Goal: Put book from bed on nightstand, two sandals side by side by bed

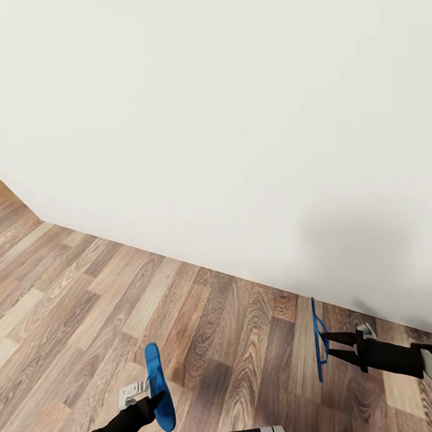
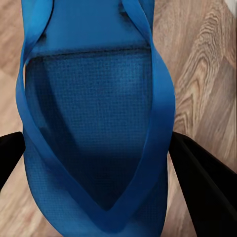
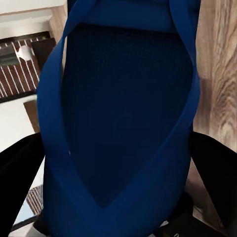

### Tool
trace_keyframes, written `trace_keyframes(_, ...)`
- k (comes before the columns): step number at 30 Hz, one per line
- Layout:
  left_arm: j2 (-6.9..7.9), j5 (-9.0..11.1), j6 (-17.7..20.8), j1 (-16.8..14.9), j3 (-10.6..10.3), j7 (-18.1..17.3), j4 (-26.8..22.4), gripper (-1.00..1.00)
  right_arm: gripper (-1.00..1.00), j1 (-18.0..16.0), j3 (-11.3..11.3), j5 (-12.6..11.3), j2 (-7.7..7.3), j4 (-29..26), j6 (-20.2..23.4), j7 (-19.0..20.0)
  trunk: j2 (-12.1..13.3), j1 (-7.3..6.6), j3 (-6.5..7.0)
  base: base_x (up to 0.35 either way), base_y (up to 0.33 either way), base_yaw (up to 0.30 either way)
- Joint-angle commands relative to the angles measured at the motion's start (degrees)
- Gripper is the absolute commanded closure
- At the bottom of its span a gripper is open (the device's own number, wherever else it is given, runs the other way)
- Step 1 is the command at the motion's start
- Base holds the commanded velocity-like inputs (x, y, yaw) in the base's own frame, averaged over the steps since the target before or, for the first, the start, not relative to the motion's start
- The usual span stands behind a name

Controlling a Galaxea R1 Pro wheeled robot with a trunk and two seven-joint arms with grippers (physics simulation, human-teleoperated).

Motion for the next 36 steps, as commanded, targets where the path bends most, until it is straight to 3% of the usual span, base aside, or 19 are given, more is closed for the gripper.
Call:
trace_keyframes(1, -0.01, 0.4, 0.52, -0.01, 0.09, -0.24, -0.01, 1.0, 1.0, 0.02, 0.14, 1.16, -0.01, 0.27, -2.79, 0.27, 0.0, -0.03, 0.19, 0.0, 0.0, 0.0)
trace_keyframes(5, -0.01, 0.36, 0.53, -0.01, 0.08, -0.29, -0.01, 1.0, 1.0, 0.04, 0.27, 7.87, 0.0, 0.67, -9.36, 0.45, 0.05, -0.14, 1.08, 0.0, 0.0, 0.0)
trace_keyframes(7, -0.01, 0.37, 0.53, -0.01, 0.08, -0.29, 0.0, 1.0, 1.0, 0.05, 0.28, 13.33, 0.05, 0.95, -12.25, 0.45, 0.08, -0.19, 1.52, 0.0, 0.0, 0.0)
trace_keyframes(8, -0.01, 0.38, 0.53, -0.01, 0.08, -0.29, 0.0, 1.0, 1.0, 0.05, 0.29, 14.63, 0.06, 1.14, -12.95, 0.44, 0.09, -0.21, 1.74, 0.0, 0.0, 0.0)
trace_keyframes(9, -0.01, 0.41, 0.53, -0.01, 0.08, -0.3, 0.0, 1.0, 1.0, 0.06, 0.29, 19.03, 0.08, 2.93, -16.06, 0.43, 0.11, -0.24, 1.96, 0.0, 0.0, 0.0)
trace_keyframes(12, -0.01, 0.43, 0.52, -0.01, 0.08, -0.3, 0.0, 1.0, 1.0, 0.07, 0.3, 22.15, 0.21, 8.06, -21.85, 0.43, 0.15, -0.32, 2.63, 0.0, 0.0, 0.0)
trace_keyframes(14, -0.01, 0.44, 0.51, -0.01, 0.08, -0.3, 0.0, 1.0, 1.0, 0.07, 0.3, 23.14, 0.3, 13.34, -27.93, 0.49, 0.18, -0.37, 3.07, 0.0, 0.0, 0.0)
trace_keyframes(19, -0.12, 0.47, 0.53, -0.01, -0.06, -0.3, 0.0, 1.0, 1.0, 0.08, 0.3, 23.81, 0.35, 18.94, -35.06, 0.58, 0.24, -0.5, 4.18, 0.0, 0.0, 0.0)
trace_keyframes(36, -0.87, 0.36, 0.45, -0.01, 0.0, 0.04, 0.08, 1.0, 1.0, 0.06, 0.29, 23.64, 0.09, 19.95, -36.21, 0.43, 0.47, -0.94, 7.94, 0.0, 0.0, 0.0)
